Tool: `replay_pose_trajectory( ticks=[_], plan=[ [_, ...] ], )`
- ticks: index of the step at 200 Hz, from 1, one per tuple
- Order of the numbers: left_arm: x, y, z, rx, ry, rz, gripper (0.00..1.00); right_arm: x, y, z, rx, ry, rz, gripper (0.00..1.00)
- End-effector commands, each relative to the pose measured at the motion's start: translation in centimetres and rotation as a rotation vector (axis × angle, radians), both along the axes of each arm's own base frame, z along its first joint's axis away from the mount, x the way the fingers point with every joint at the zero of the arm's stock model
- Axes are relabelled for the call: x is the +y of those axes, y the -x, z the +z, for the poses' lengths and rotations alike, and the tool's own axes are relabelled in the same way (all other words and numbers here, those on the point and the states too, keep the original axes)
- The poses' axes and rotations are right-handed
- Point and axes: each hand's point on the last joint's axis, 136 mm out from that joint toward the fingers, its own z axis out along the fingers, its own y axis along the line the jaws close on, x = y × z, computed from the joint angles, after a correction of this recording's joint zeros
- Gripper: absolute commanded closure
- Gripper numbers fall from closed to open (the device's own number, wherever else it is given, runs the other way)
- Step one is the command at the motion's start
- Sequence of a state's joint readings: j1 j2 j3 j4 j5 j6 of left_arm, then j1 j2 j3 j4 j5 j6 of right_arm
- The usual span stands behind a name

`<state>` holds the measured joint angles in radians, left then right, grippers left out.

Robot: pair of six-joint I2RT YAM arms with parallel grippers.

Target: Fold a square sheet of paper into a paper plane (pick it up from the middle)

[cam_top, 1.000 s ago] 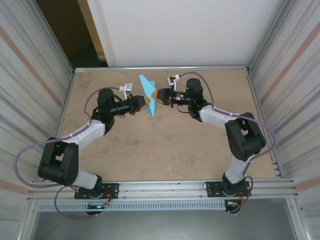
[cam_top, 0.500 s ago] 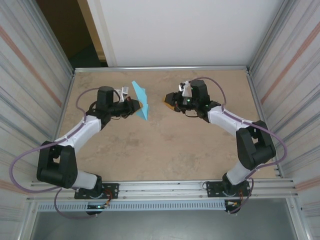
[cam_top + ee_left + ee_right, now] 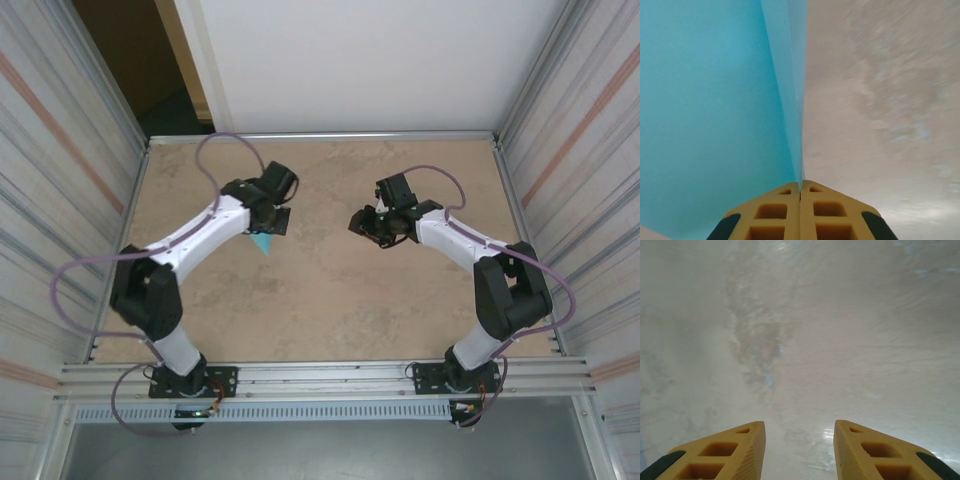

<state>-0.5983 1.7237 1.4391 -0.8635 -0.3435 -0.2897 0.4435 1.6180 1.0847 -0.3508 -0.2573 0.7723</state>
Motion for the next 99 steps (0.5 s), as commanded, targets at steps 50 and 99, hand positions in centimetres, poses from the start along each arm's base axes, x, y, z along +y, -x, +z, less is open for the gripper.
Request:
replay_pose_trajectory(
  ticks=[50, 99],
  plan=[
    [2.8, -1.3, -5.1, 0.086, -0.603, -0.048, 0.98, -4.9, 0.2, -1.3, 0.000, 0.126, -0.114, 0.60],
    [1.2, -2.0, -10.0, 0.126, -0.703, -0.081, 0.96, -6.6, 0.5, -1.3, -0.003, 0.120, -0.161, 0.60]
  ],
)
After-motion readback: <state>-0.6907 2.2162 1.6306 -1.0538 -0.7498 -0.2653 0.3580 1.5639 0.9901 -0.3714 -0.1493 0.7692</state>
